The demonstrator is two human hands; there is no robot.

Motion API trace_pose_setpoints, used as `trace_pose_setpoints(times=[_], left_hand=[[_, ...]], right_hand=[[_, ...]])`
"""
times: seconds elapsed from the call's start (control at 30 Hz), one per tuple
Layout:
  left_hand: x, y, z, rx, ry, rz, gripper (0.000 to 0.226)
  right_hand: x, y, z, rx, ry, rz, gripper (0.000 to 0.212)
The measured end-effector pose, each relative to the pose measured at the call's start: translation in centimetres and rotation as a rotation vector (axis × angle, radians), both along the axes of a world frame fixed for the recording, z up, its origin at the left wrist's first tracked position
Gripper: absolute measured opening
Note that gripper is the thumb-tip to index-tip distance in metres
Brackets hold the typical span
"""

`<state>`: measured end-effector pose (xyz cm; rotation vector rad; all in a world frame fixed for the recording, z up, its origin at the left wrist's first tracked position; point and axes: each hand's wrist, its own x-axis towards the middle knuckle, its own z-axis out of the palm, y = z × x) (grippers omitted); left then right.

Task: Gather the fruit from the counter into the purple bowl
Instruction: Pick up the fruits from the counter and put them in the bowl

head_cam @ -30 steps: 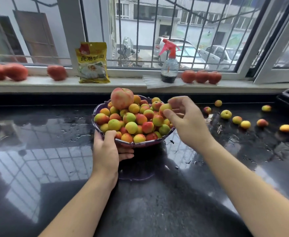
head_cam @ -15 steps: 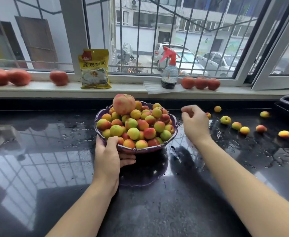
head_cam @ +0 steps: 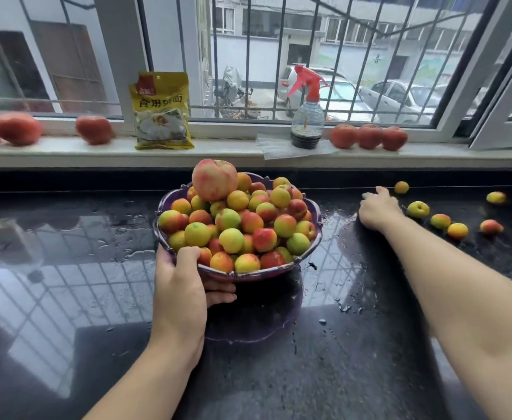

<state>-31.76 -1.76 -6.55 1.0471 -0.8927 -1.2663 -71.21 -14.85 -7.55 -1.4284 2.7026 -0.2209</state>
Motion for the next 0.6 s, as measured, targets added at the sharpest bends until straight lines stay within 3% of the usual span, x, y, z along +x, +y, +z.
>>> trace_pose_setpoints(times=[0.1,0.27,0.33,0.47,0.6], left_hand=[[0.1,-0.2,-0.2,0.004,-0.003,0.002,0.014],[0.3,0.0,0.0,0.016,-0.002,-0.005,0.022],[0.1,-0.2,0.0,0.02,-0.005,-0.006,0.025],[0.3,0.1,0.2,0.037,0.019,-0.021,0.027],[0.6,0.1,0.4,0.044,0.056,-0.048,0.027]], right_hand=[[2.6,1.7,1.4,-0.166,0.022,-0.005,0.034],[7.7,5.7,4.1,-0.609,-0.374,0.146,0.027],[10.8,8.2,6.7,-0.761,-0.527,0.3,0.019],[17.3,10.5,11.6,-0.698,-0.484,0.632,0.02],[21.5,8.1,12.4,-0.537,-0.39,0.738,0.024]])
